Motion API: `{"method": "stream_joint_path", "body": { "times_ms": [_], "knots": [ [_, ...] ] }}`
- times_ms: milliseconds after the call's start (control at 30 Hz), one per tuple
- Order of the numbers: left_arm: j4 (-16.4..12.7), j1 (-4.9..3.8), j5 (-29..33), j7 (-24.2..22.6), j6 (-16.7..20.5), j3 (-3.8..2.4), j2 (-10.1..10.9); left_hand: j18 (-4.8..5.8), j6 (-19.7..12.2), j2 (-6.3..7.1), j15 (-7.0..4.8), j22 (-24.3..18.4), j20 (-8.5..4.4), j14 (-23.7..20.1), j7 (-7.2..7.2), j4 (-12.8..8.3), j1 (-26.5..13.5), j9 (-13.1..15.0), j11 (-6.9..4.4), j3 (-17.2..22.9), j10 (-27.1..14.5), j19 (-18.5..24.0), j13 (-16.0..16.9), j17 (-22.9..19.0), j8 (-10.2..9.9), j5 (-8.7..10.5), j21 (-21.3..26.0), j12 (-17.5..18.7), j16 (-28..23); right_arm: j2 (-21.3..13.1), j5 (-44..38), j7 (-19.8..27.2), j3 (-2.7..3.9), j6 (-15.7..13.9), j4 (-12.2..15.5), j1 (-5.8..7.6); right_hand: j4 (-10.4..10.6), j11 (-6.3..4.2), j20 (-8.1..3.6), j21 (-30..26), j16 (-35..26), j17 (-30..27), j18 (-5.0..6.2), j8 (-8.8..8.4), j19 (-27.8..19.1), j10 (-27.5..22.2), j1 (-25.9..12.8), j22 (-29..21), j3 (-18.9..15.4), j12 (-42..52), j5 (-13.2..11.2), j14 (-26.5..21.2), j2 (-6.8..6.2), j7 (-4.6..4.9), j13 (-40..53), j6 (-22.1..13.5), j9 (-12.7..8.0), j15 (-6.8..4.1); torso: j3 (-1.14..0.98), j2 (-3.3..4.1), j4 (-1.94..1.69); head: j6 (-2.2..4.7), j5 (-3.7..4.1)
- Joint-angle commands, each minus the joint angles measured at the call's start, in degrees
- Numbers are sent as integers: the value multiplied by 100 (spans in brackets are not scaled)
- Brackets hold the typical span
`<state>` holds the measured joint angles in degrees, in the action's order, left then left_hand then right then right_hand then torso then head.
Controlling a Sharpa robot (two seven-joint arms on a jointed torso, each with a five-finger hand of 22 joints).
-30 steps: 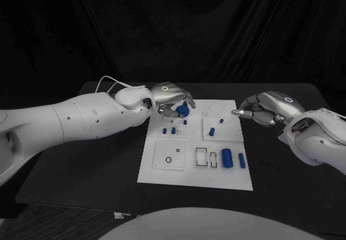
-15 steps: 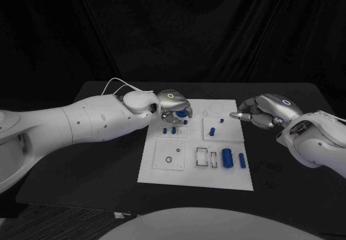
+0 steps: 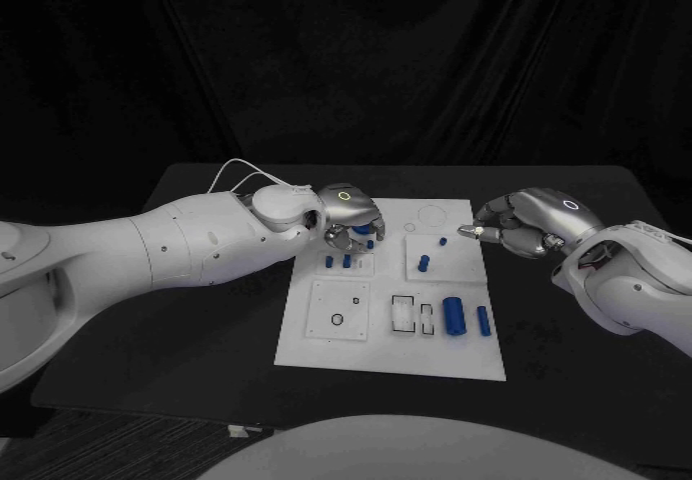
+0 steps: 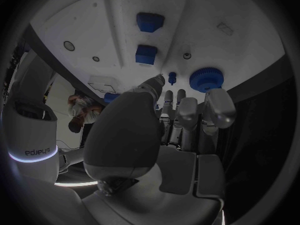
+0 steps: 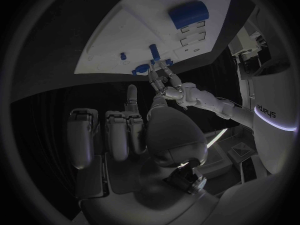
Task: Assemble the parts on the task board
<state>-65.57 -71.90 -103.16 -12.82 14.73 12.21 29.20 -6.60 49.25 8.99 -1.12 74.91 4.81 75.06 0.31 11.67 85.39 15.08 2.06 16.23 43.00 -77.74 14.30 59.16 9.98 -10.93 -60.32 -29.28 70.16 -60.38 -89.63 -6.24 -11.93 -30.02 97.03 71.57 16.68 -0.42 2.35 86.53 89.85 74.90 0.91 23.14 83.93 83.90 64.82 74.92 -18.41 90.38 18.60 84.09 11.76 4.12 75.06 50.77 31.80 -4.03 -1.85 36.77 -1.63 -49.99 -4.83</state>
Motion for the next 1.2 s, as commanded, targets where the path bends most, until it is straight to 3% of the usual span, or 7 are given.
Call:
{"method": "stream_joint_path", "body": {
  "times_ms": [33, 367, 967, 1067, 1200],
  "knots": [
    [36, 18, -29, -24, -36, -6, -37, 103, 56, -43, -1, 778, -9, 0, -5, -44, -22, -3, -14, 54, 58, -26, 10, -21, -1, -82, -11, -37, 16, 1, -36, -4, 3, 37, 0, -15, 7, 5, 23, 21, 15, 1510, 3, 11, 422, 610, -65, 1384, -37, -38, -30, 591, 13, -21, 1494, 30, -8, 17, -2, 1, 1, -1, 3],
    [189, 85, -30, -60, 35, -6, -125, 92, 109, -52, -5, 765, -15, -63, 6, -199, 21, -5, -28, 287, 187, 5, 7, -139, -10, -305, 33, -13, -18, 5, -36, -25, 3, 94, -18, -19, 5, 6, 22, 11, 15, 1510, 6, 10, 416, 610, -67, 1381, -39, -38, -30, 591, 18, -22, 1494, 31, -9, 18, -3, 0, 0, -1, 17],
    [449, 178, -30, -61, 161, -7, -319, 98, 254, -50, -36, 773, -31, -57, 60, -337, -1, 19, -83, 487, 401, -5, -10, -172, 38, -300, -8, 14, -11, 8, -36, -29, 3, 108, -33, -25, 1, 6, 22, 2, 15, 1510, 9, 11, 411, 610, -65, 1377, -39, -38, -27, 591, 24, -22, 1494, 34, -9, 18, -2, -2, -3, -1, 16],
    [497, 185, -30, -54, 185, -7, -340, 111, 441, -62, -75, 792, -45, -9, 155, -385, -56, 58, -146, 560, 562, -50, -24, -161, 112, -284, -96, 31, 21, 3, -36, -30, 3, 112, -35, -26, -2, 6, 22, 2, 15, 1510, 8, 12, 411, 610, -61, 1377, -36, -38, -24, 591, 30, -22, 1494, 36, -9, 19, -1, 0, 0, -1, 20],
    [528, 193, -30, -59, 221, -7, -357, 133, 536, -108, -99, 823, -64, 58, 179, -471, -47, 78, -169, 656, 769, -115, -35, -114, 132, -286, -231, 45, 72, 2, -36, -32, 3, 111, -35, -26, -2, 6, 22, 2, 15, 1510, 8, 12, 411, 610, -61, 1377, -36, -38, -24, 591, 30, -22, 1494, 36, -9, 19, -1, 1, 3, -1, 17]
  ]
}}
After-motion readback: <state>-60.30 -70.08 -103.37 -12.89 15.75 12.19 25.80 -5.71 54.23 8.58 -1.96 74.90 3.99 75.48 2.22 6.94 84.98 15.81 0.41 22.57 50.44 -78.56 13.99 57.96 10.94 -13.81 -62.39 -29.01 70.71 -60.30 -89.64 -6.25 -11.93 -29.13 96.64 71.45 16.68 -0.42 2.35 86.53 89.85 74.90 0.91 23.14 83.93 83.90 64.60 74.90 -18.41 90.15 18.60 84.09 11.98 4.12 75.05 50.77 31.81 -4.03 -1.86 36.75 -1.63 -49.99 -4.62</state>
